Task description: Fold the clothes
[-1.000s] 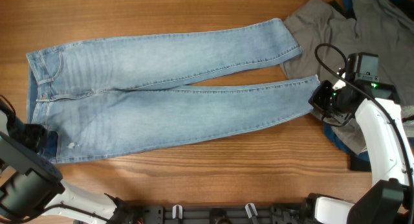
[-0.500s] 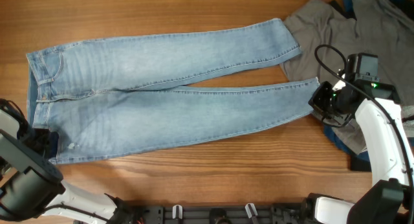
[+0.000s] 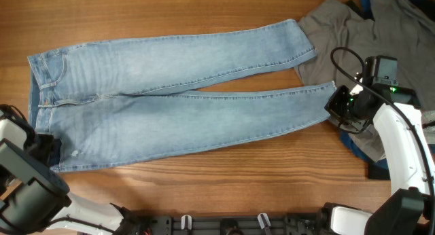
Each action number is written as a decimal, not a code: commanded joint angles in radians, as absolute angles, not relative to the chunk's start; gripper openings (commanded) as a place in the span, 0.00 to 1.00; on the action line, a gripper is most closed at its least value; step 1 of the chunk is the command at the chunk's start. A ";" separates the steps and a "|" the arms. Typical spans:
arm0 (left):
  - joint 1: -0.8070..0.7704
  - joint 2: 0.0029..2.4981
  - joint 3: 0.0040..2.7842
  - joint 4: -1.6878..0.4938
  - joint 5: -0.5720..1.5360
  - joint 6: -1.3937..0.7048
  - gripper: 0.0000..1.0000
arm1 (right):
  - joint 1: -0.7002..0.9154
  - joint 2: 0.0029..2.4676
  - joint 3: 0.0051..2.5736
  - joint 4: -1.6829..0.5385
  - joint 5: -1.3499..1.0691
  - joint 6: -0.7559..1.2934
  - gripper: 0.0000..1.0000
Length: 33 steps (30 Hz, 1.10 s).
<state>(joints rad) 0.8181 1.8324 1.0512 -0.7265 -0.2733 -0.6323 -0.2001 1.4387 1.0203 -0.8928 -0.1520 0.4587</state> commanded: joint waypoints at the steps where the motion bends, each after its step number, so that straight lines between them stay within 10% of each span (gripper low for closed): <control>1: 0.823 1.846 0.994 -0.701 -0.278 -0.633 0.04 | -0.207 1.445 1.034 -0.886 -0.112 0.447 0.05; 19: 0.792 1.214 1.277 -1.188 -0.048 -0.500 0.04 | -0.244 1.409 1.324 -1.160 -0.108 0.382 0.04; 33: 0.799 1.355 1.388 -1.159 -0.161 -0.535 0.04 | -0.281 1.462 1.388 -1.137 -0.105 0.262 0.04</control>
